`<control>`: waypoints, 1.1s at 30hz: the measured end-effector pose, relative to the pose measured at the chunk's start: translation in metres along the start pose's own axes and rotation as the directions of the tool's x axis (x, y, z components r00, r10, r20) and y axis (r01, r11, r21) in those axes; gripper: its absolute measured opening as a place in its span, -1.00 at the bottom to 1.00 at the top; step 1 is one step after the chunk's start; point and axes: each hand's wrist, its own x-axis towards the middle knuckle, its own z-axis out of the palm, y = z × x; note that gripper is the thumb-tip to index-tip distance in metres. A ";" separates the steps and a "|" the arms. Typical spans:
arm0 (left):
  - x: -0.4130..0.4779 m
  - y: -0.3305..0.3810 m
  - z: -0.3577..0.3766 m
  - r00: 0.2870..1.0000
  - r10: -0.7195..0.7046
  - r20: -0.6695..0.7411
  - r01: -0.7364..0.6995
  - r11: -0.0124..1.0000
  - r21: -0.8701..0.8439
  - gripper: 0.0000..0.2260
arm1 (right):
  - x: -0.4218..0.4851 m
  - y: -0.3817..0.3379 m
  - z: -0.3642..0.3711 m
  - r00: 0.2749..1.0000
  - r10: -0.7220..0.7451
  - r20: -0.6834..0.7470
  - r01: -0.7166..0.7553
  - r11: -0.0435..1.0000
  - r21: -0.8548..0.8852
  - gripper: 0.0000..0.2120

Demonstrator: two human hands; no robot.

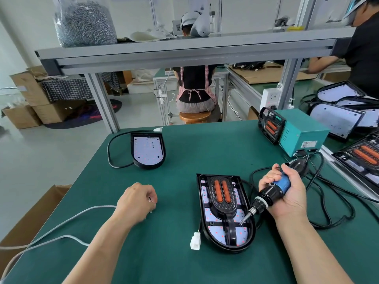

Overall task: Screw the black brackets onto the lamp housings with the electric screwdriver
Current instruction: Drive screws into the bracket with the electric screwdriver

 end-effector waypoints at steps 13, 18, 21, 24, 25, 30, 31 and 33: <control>-0.038 0.052 -0.001 0.995 0.079 -0.055 -0.095 0.700 -0.708 -0.82 | -0.009 0.001 0.022 0.999 -0.045 -0.030 0.046 0.999 0.012 -0.91; -0.061 0.085 0.011 0.983 0.143 0.116 0.048 0.410 -0.911 -0.81 | -0.023 0.006 0.054 0.991 -0.120 -0.057 0.119 0.993 -0.020 -0.86; -0.068 0.096 0.017 0.970 0.155 0.189 0.140 0.282 -0.949 -0.86 | -0.031 0.010 0.070 0.987 -0.152 -0.041 0.151 0.988 -0.031 -0.85; -0.071 0.100 0.018 0.958 0.168 0.231 0.204 0.162 -0.965 -0.96 | -0.035 0.013 0.080 0.979 -0.201 -0.027 0.199 0.978 -0.065 -0.84; -0.072 0.100 0.017 0.956 0.172 0.237 0.218 0.118 -0.969 -0.94 | -0.036 0.013 0.082 0.977 -0.213 -0.026 0.210 0.975 -0.075 -0.83; -0.074 0.100 0.017 0.953 0.189 0.235 0.235 0.025 -0.972 -0.77 | -0.037 0.014 0.085 0.972 -0.233 -0.034 0.229 0.968 -0.107 -0.85; -0.074 0.100 0.017 0.954 0.187 0.233 0.232 0.026 -0.972 -0.80 | -0.037 0.015 0.084 0.972 -0.234 -0.034 0.229 0.966 -0.116 -0.86; -0.074 0.100 0.019 0.955 0.183 0.232 0.231 0.027 -0.973 -0.86 | -0.038 0.016 0.082 0.971 -0.235 -0.034 0.229 0.965 -0.128 -0.88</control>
